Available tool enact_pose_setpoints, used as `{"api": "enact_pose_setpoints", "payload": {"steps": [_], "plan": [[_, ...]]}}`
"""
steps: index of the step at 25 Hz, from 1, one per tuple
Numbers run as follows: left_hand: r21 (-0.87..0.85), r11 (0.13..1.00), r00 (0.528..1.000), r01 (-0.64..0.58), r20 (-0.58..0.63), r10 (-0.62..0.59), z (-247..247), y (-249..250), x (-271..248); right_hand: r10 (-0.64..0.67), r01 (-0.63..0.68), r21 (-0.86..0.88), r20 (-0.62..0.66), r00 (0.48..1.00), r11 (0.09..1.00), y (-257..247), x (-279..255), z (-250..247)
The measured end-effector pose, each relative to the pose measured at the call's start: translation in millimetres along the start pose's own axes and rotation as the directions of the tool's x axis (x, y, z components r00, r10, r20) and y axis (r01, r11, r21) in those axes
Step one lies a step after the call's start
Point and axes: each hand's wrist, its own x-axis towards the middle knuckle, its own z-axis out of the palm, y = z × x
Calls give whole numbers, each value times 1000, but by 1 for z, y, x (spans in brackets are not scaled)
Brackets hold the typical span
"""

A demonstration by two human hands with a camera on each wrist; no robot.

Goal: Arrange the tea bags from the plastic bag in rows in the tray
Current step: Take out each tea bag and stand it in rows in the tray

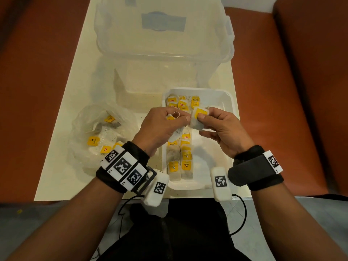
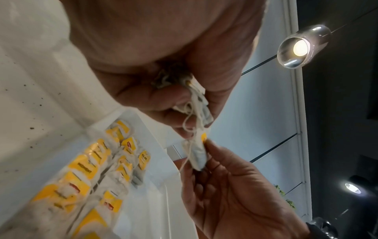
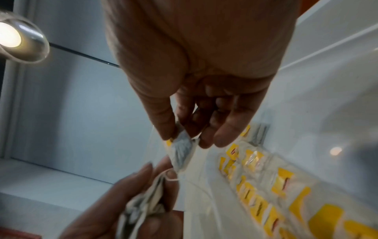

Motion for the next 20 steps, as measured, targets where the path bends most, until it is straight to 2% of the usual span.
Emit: {"api": "enact_pose_setpoints", "payload": {"steps": [3, 6, 9, 14, 20], "plan": [[-41, 998, 999, 40, -18, -41, -7, -2, -4, 20, -43, -163, -138, 990, 986, 7, 17, -13], [-106, 994, 999, 39, 22, -37, -16, -2, -12, 74, -114, -445, -107, 991, 888, 12, 36, -20], [-168, 986, 999, 2, 50, 7, -21, -7, -17, 108, -133, -622, -78, 991, 771, 13, 58, -20], [-245, 967, 997, 67, 46, -58, -25, -17, -17, -1, -120, -747, -159, 987, 654, 18, 93, -22], [-265, 959, 995, 95, 50, -85, -26, -22, -13, -8, -154, -731, -213, 977, 665, 26, 109, -26]]}}
